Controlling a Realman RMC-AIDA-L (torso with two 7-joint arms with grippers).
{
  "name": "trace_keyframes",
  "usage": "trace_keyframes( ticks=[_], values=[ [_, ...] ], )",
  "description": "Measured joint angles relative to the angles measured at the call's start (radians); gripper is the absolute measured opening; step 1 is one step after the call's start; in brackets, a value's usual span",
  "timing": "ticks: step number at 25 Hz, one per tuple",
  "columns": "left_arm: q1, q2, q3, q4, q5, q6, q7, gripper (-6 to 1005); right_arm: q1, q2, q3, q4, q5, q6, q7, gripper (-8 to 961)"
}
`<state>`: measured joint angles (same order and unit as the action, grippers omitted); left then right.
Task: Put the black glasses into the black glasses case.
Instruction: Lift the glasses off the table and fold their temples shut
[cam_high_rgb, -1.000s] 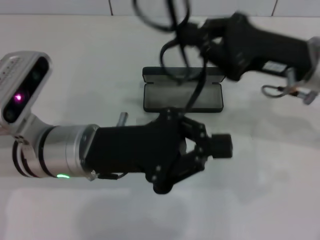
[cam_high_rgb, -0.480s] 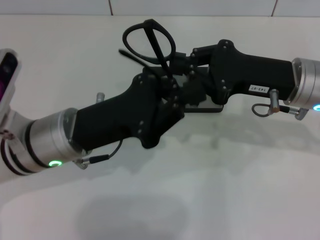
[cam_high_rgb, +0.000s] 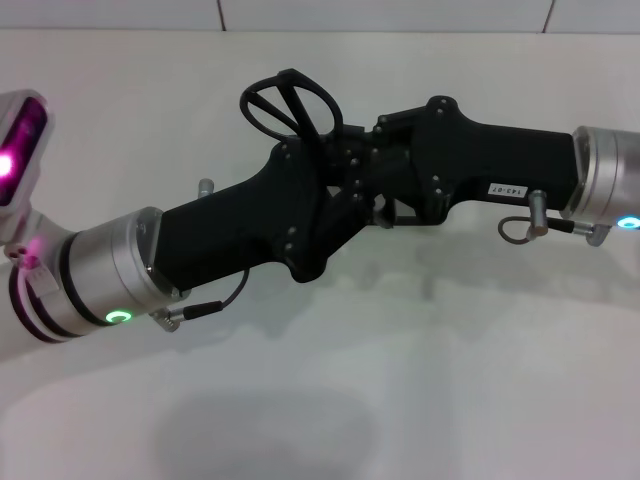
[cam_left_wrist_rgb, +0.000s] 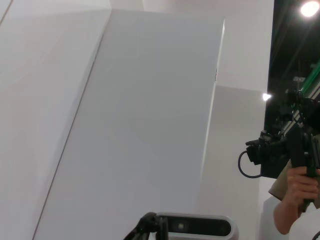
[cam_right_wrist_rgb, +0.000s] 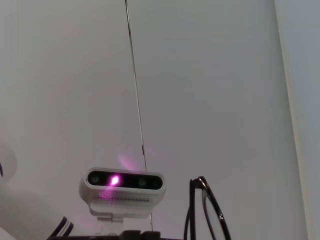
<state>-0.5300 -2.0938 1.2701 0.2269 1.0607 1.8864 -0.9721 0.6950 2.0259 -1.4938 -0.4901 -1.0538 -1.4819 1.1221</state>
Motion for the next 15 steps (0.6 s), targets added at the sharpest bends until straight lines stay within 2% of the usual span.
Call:
trace_keyframes(
  ticks=[15],
  values=[
    [0.011, 0.007, 0.002, 0.001, 0.004, 0.002, -0.014, 37, -0.002, -0.005, 0.004, -0.001, -0.015, 0.035, 0.0, 58]
  ],
)
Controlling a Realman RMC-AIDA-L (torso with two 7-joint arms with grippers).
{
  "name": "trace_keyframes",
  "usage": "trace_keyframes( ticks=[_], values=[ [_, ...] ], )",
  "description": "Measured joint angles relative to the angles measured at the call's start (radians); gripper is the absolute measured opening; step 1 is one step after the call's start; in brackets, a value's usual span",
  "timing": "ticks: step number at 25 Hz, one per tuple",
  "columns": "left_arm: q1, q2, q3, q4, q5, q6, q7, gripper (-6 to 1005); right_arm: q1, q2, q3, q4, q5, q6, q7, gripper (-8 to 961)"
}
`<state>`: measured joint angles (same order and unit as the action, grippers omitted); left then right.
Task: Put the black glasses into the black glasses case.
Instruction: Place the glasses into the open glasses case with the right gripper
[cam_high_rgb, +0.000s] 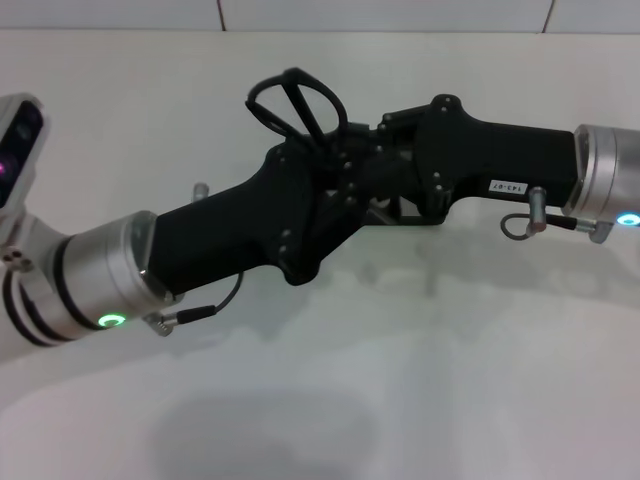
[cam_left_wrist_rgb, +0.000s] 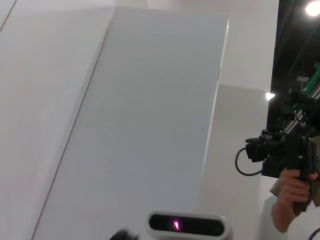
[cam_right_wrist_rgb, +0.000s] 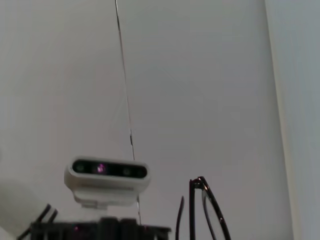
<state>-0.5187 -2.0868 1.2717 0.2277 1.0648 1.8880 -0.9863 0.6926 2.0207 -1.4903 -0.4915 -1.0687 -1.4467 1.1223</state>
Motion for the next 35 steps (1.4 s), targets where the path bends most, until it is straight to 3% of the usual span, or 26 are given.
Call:
trace_keyframes(
  ticks=[4, 7, 9, 10, 12, 15, 23, 29, 35],
  values=[
    [0.029, 0.021, 0.005, 0.01, 0.004, 0.053, -0.019, 37, -0.002, -0.006, 0.005, -0.023, -0.069, 0.031, 0.014, 58],
    [0.054, 0.041, 0.003, 0.012, 0.005, 0.107, -0.02, 37, -0.02, -0.01, 0.007, -0.124, -0.187, 0.084, 0.083, 58],
    [0.074, 0.053, 0.0, 0.012, 0.001, 0.126, -0.02, 37, -0.054, -0.009, 0.006, -0.251, -0.31, 0.138, 0.158, 58],
    [0.08, 0.054, 0.0, 0.012, -0.001, 0.129, -0.02, 37, -0.094, -0.002, -0.005, -0.403, -0.458, 0.21, 0.247, 58],
    [0.093, 0.054, -0.001, 0.012, -0.005, 0.13, -0.017, 37, -0.105, 0.0, -0.013, -0.451, -0.502, 0.23, 0.272, 58],
    [0.102, 0.049, -0.002, 0.012, -0.006, 0.13, -0.012, 38, -0.121, 0.002, -0.071, -0.603, -0.707, 0.353, 0.398, 58],
    [0.11, 0.036, -0.002, 0.004, 0.001, 0.124, -0.001, 38, -0.099, 0.004, -0.165, -0.644, -0.852, 0.515, 0.457, 59],
    [0.116, 0.035, -0.002, 0.003, -0.002, 0.117, 0.0, 38, -0.062, 0.004, -0.199, -0.63, -0.969, 0.559, 0.505, 59],
    [0.118, 0.031, -0.002, 0.001, 0.002, 0.103, 0.006, 39, -0.008, 0.005, -0.214, -0.57, -0.98, 0.598, 0.507, 59]
  ],
)
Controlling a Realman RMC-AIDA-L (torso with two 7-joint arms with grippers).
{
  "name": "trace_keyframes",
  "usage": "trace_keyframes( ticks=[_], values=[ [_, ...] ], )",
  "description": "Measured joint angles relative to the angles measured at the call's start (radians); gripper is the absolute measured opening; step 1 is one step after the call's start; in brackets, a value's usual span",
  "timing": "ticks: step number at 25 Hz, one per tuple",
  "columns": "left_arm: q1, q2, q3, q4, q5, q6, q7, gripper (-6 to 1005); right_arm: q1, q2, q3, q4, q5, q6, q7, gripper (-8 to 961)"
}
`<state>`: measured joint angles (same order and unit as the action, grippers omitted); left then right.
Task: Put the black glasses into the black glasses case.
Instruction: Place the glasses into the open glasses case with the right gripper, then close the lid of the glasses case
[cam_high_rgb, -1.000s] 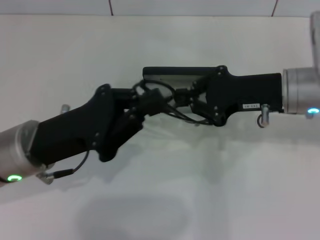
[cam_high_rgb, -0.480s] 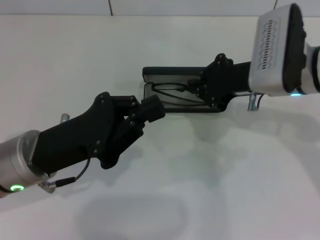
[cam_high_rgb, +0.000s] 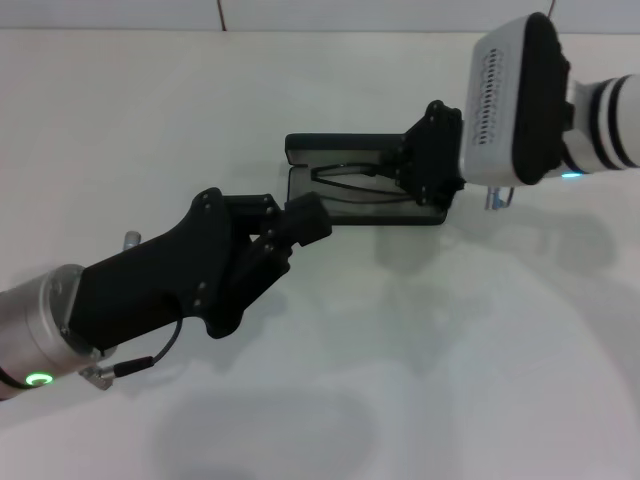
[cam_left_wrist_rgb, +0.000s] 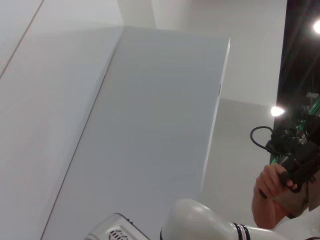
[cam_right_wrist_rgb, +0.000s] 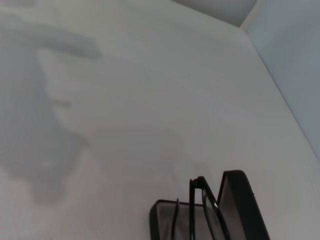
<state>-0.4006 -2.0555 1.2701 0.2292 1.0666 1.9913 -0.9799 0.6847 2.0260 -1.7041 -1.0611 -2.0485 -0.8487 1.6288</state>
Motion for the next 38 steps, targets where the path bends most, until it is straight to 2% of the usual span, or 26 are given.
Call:
trace_keyframes(
  ticks=[12, 38],
  values=[
    [0.008, -0.006, 0.0, -0.002, 0.002, -0.013, 0.016, 40, 0.096, 0.002, -0.147, 0.149, 0.0, 0.181, 0.003, 59],
    [0.026, -0.008, 0.008, -0.002, 0.003, -0.023, 0.017, 41, 0.09, 0.002, -0.174, 0.146, 0.008, 0.218, 0.029, 67]
  ],
)
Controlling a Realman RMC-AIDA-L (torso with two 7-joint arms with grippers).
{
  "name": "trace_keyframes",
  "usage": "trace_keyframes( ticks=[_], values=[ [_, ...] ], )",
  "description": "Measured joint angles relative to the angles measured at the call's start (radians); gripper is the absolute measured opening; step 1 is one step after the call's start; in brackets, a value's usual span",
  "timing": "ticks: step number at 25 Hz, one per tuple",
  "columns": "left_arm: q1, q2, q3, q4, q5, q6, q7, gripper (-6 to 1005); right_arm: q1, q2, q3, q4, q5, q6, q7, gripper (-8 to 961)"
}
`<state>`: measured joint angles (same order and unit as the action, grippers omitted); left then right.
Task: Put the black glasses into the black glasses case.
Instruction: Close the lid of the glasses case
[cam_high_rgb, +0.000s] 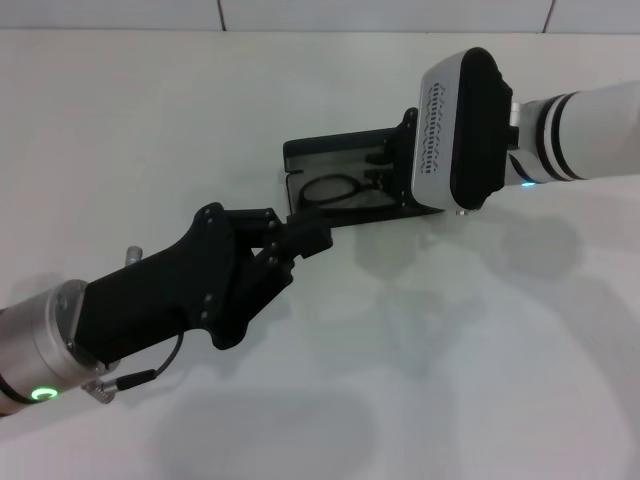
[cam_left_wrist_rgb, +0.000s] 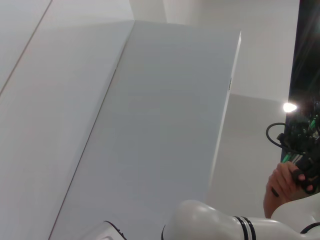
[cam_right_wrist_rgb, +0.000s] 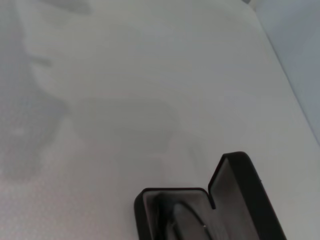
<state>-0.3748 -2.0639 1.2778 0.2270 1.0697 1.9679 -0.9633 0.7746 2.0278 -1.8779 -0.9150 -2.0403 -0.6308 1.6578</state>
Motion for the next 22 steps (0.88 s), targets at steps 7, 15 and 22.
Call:
trace_keyframes(
  ticks=[7, 15, 22],
  values=[
    [0.001, -0.001, 0.0, 0.0, 0.001, 0.0, 0.0, 42, -0.029, 0.0, 0.001, -0.027, 0.0, 0.001, 0.006, 99],
    [-0.034, 0.021, -0.041, 0.02, -0.01, 0.002, -0.02, 42, -0.205, 0.0, 0.004, -0.195, 0.132, 0.002, 0.03, 107],
    [-0.087, 0.042, -0.32, 0.068, -0.012, -0.039, -0.231, 43, -0.387, -0.002, 0.01, -0.328, 0.406, -0.043, 0.02, 114]
  ],
)
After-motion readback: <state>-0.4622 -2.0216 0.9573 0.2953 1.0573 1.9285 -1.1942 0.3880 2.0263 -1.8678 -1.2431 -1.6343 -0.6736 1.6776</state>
